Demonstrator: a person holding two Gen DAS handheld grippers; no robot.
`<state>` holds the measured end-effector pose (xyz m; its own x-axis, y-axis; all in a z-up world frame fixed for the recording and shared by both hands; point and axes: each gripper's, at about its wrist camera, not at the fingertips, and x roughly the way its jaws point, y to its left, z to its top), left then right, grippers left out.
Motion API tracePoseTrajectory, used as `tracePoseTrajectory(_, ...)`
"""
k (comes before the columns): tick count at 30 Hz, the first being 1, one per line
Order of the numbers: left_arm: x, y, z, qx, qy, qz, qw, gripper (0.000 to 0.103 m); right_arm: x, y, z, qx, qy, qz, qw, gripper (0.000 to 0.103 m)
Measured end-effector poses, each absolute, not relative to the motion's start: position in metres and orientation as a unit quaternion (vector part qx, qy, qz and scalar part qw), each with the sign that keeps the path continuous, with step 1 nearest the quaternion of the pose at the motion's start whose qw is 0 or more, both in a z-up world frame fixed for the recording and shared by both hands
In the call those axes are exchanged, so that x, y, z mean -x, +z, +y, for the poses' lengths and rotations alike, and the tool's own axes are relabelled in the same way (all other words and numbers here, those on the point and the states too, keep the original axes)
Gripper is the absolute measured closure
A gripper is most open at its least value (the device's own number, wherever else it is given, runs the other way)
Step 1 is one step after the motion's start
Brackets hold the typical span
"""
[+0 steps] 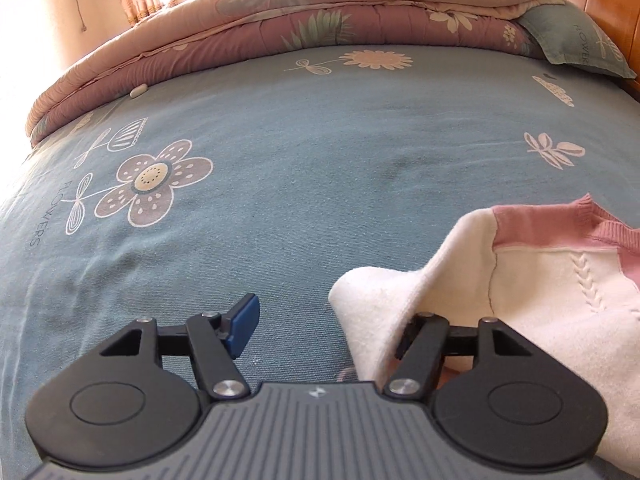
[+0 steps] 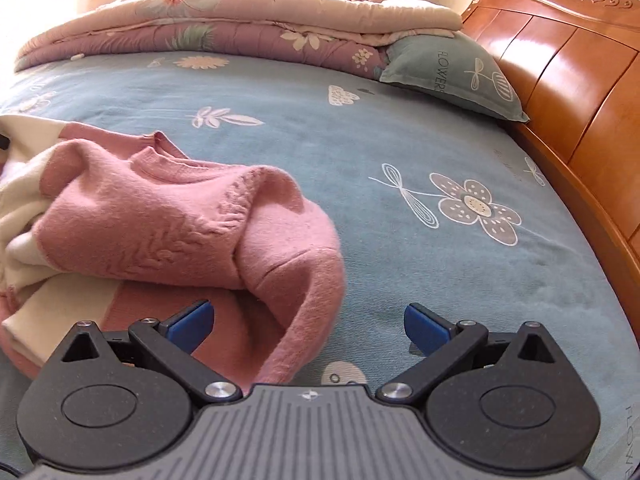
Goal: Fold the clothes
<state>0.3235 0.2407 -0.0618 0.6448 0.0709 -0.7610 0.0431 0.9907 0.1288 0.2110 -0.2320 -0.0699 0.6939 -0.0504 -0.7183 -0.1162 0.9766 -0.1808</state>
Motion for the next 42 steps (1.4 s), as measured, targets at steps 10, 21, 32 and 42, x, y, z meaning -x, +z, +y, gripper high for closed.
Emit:
tracePoseTrajectory(10,-0.353,-0.078,0.192,-0.201,-0.065,0.456,0.865,0.03,-0.259,-0.088,-0.235,0.139,-0.048,0.413,0.899,0.0)
tracePoseTrajectory(21,-0.365,-0.074,0.207,-0.198,-0.049,0.452,0.869,0.029,-0.299,-0.084,-0.253,0.118,-0.034,0.417,0.901,0.0)
tracePoseTrajectory(32,-0.394,-0.073,0.211,-0.173,0.017,0.421,0.89,0.04,-0.361,-0.055,-0.282,0.158,-0.093,0.353,0.918,0.0)
tracePoseTrajectory(42,-0.404,-0.051,0.237,-0.111,0.081,0.361,0.923,0.04,-0.39,-0.02,-0.3,0.177,-0.137,0.269,0.937,0.0)
